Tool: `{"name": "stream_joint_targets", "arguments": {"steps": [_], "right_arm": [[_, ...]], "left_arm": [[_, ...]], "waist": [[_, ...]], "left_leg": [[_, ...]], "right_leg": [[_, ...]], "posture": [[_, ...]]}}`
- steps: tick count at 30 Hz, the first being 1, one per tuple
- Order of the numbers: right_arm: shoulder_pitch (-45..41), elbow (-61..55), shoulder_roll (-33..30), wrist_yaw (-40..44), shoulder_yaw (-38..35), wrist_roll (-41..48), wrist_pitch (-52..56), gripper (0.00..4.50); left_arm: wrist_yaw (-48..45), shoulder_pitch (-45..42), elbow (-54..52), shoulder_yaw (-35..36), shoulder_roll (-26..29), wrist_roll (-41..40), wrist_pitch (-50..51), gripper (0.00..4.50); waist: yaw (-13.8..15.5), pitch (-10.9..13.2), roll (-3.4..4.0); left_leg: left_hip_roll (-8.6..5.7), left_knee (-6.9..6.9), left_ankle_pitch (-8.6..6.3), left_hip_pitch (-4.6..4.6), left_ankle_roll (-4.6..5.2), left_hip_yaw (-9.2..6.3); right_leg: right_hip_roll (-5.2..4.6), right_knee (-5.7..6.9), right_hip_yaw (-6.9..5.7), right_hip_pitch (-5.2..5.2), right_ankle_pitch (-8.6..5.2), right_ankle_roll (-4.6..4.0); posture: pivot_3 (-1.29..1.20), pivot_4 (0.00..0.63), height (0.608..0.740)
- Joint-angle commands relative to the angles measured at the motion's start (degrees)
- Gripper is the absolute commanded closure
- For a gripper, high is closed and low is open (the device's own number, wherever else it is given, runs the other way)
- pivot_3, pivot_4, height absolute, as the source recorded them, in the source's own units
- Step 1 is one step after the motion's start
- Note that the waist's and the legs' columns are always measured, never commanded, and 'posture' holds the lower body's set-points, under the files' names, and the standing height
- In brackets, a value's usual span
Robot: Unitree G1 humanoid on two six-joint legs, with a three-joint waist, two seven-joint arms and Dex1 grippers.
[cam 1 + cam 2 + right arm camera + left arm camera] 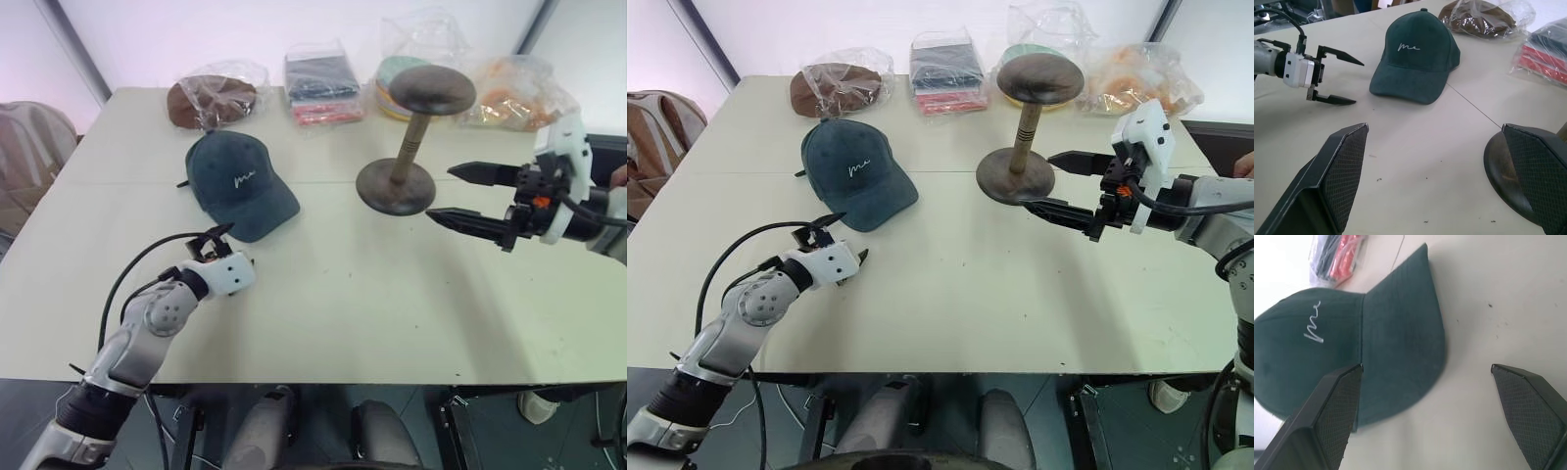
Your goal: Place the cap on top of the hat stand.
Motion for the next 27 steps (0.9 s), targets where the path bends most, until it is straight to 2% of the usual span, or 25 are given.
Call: {"name": "stream_joint_targets", "arguments": {"steps": [1,13,27], "right_arm": [[-0.43,-2.34,-0.26,-0.31,-1.81,1.53,0.16,0.0],[-0.45,-2.72,-0.91,-0.97,-2.3,2.06,1.13,0.0],[-1.43,-2.33,-2.36,-0.57,-2.39,2.14,1.68,0.0]], "left_arm": [[0.36,-1.46,1.96,-0.86,-1.05,1.28,-2.32,0.08],[6.65,-6.96,15.62,-3.29,-3.87,8.24,-8.21,0.08],[21.11,-5.78,28.31,-4.15,-6.34,12.12,-13.13,0.08]], "waist": [[0.03,-0.01,0.01],[0.01,-0.08,0.06],[-0.09,-0.68,0.39]], "left_leg": [[0.0,0.0,0.0,0.0,0.0,0.0],[-0.02,0.06,0.0,0.09,0.0,-0.05],[-0.01,0.08,0.0,0.19,0.0,-0.06]], "right_leg": [[0.0,0.0,0.0,0.0,0.0,0.0],[0.01,0.02,-0.07,0.04,0.01,0.01],[0.02,0.09,-0.06,0.08,0.01,0.02]], "posture": [[0.0,0.15,0.74],[0.0,0.15,0.74],[0.0,0.15,0.74]]}}
